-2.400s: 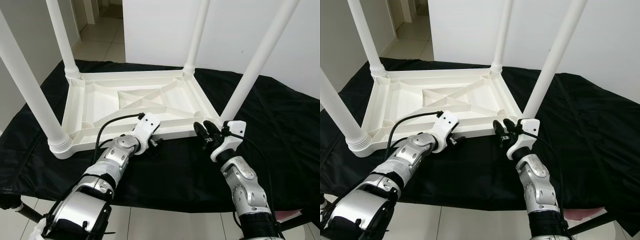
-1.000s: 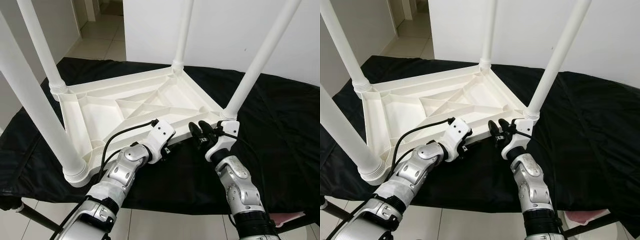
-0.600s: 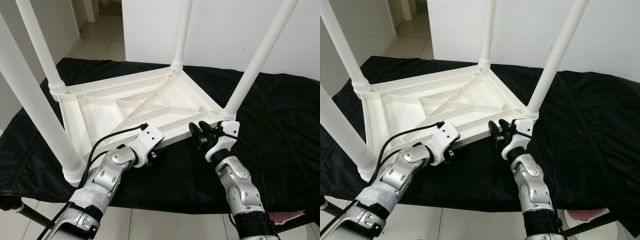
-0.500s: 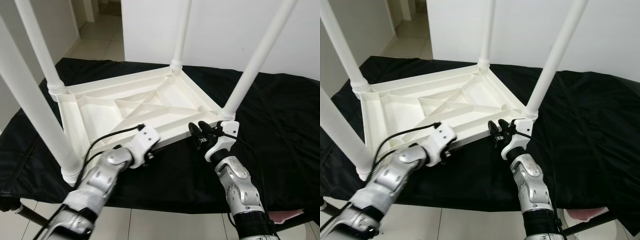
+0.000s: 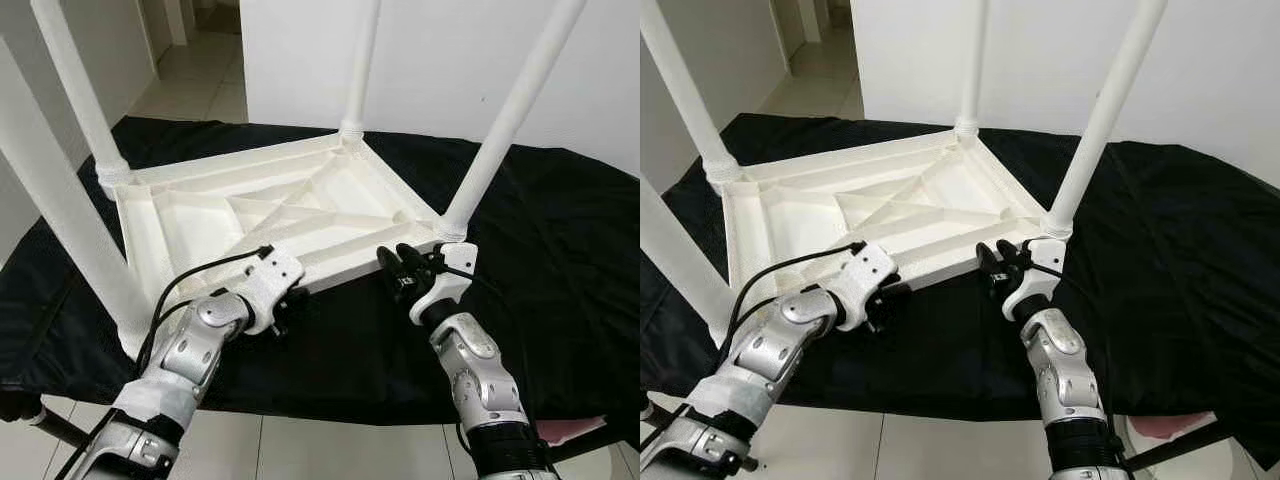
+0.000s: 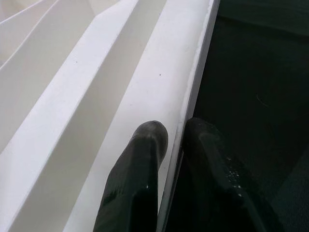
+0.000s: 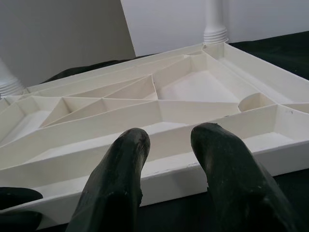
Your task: Building children table
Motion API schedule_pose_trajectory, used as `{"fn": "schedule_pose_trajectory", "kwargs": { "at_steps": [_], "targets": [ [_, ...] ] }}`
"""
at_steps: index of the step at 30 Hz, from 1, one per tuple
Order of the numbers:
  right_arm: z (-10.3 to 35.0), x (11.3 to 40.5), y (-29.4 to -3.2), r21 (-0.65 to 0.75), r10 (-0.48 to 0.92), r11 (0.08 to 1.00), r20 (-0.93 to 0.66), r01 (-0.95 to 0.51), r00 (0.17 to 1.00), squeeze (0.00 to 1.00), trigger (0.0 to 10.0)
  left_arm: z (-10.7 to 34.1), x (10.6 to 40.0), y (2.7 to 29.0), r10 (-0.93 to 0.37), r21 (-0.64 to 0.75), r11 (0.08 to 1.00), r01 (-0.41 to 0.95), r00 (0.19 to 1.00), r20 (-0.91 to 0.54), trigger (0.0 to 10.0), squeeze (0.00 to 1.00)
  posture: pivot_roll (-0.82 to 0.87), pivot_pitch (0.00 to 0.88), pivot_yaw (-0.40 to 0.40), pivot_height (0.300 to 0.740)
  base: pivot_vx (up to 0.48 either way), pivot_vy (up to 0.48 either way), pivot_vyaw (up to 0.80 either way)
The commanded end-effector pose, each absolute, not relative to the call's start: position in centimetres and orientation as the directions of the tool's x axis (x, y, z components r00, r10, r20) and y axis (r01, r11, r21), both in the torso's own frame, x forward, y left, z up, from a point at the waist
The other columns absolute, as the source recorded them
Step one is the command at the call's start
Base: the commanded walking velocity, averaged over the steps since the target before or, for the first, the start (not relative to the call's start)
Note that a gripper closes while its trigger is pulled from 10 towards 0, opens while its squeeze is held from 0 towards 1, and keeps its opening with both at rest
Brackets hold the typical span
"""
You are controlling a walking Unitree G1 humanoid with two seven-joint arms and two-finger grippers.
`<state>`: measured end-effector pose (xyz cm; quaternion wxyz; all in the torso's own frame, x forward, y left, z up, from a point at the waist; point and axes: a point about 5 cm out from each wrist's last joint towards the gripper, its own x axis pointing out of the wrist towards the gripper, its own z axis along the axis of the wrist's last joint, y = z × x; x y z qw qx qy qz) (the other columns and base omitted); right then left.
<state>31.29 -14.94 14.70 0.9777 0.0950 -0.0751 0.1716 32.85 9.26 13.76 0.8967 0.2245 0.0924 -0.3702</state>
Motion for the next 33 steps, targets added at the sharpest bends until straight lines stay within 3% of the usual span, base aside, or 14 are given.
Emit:
{"fn": "schedule_pose_trajectory", "kwargs": {
  "at_steps": [1,14,15,16,17,21,22,23,33],
  "targets": [
    [14.7,31.4,-15.0,0.161,0.322,0.922,0.18,-0.351,0.929,0.0,10.0,14.8,33.4,8.6,-0.597,0.409,0.631,0.66,0.749,-0.288,0.0,0.0,0.07,0.054,-0.033,0.74,0.0,0.0,0.0],
    [14.9,31.5,-15.0,0.159,0.315,0.925,0.187,-0.345,0.931,0.0,10.0,17.0,33.2,2.9,-0.716,0.414,0.573,0.707,0.678,-0.168,0.0,0.0,0.06,0.05,-0.03,0.74,0.0,0.0,0.0],
    [14.9,31.5,-15.0,0.16,0.315,0.925,0.187,-0.345,0.931,0.0,10.0,17.1,33.1,2.7,-0.724,0.421,0.567,0.709,0.672,-0.157,5.0,0.0,0.06,0.05,-0.03,0.74,0.0,0.0,0.0],
    [14.9,31.5,-15.0,0.16,0.315,0.925,0.187,-0.345,0.931,0.0,10.0,17.1,33.1,2.7,-0.724,0.421,0.567,0.709,0.672,-0.157,5.0,0.0,0.06,0.05,-0.03,0.74,0.0,0.0,0.0],
    [14.9,31.5,-15.0,0.162,0.314,0.925,0.188,-0.345,0.931,0.0,10.0,17.3,32.9,2.5,-0.736,0.442,0.553,0.706,0.663,-0.137,10.0,0.0,0.05,0.05,-0.029,0.74,0.0,0.0,0.0],
    [14.9,31.4,-15.0,0.163,0.314,0.924,0.189,-0.345,0.93,0.0,10.0,17.4,32.6,2.7,-0.747,0.463,0.546,0.698,0.656,-0.11,10.0,0.0,0.06,0.054,-0.029,0.74,0.0,0.0,0.0],
    [14.8,31.4,-15.0,0.163,0.314,0.924,0.188,-0.345,0.931,0.0,10.0,17.4,32.5,3.1,-0.749,0.446,0.556,0.702,0.655,-0.099,10.0,0.1,0.06,0.057,-0.029,0.74,0.0,0.0,0.0],
    [14.8,31.4,-14.9,0.164,0.314,0.924,0.186,-0.345,0.931,0.0,10.0,17.4,32.6,3.6,-0.743,0.422,0.576,0.7,0.664,-0.087,10.0,1.0,0.06,0.057,-0.029,0.74,0.0,0.0,0.0],
    [14.6,31.4,-14.6,0.169,0.324,0.92,0.182,-0.355,0.928,0.0,10.0,18.0,32.0,5.7,-0.725,0.371,0.641,0.672,0.689,0.005,10.0,1.0,0.07,0.061,-0.031,0.74,0.0,0.0,0.0]
  ]
}}
